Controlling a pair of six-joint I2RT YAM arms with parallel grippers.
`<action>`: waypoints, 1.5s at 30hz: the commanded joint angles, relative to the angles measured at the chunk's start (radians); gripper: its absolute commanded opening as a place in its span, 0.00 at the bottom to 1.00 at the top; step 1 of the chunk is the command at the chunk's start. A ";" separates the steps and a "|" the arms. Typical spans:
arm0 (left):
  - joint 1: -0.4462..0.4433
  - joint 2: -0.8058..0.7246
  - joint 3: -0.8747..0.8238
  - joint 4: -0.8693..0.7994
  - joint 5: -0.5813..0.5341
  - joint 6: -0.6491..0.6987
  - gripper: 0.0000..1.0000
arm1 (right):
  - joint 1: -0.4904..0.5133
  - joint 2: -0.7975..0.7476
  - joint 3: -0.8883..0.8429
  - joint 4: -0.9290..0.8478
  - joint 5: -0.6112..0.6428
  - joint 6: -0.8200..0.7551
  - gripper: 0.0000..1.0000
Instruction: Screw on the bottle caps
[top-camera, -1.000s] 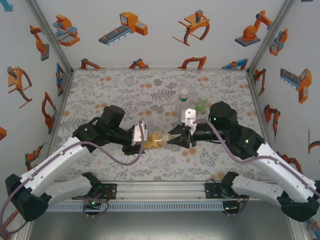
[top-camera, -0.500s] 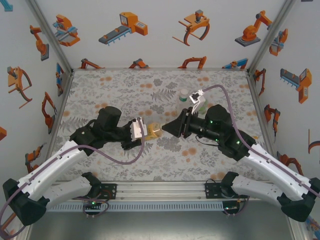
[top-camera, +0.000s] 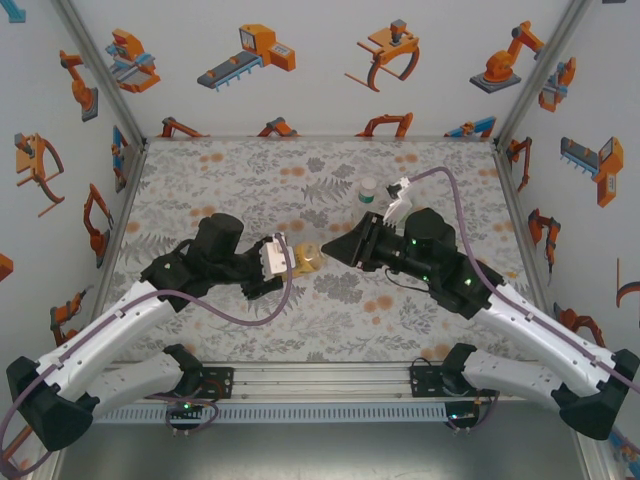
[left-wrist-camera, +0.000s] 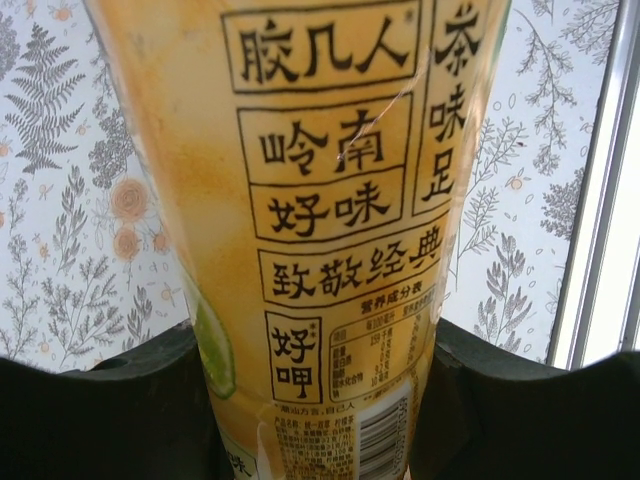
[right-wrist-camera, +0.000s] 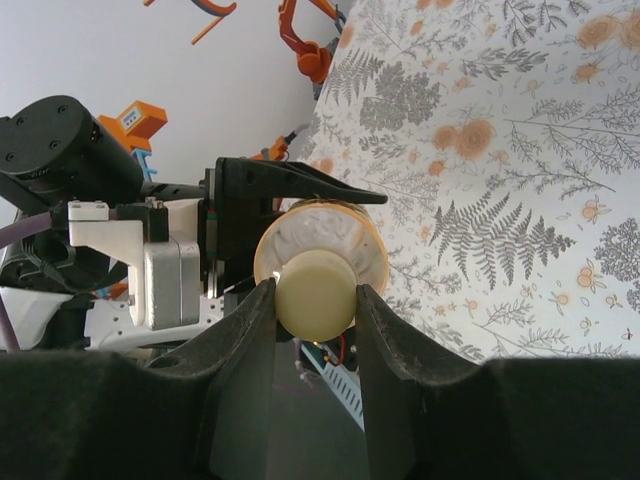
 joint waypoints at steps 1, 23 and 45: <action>-0.015 -0.004 0.008 0.072 0.117 0.028 0.00 | 0.008 -0.019 0.068 -0.057 0.020 -0.087 0.34; -0.020 0.047 0.040 -0.026 0.356 0.100 0.00 | 0.008 -0.124 0.174 -0.265 -0.462 -1.308 0.53; -0.027 0.106 0.079 -0.103 0.443 0.127 0.00 | 0.008 0.001 0.276 -0.438 -0.564 -1.551 0.44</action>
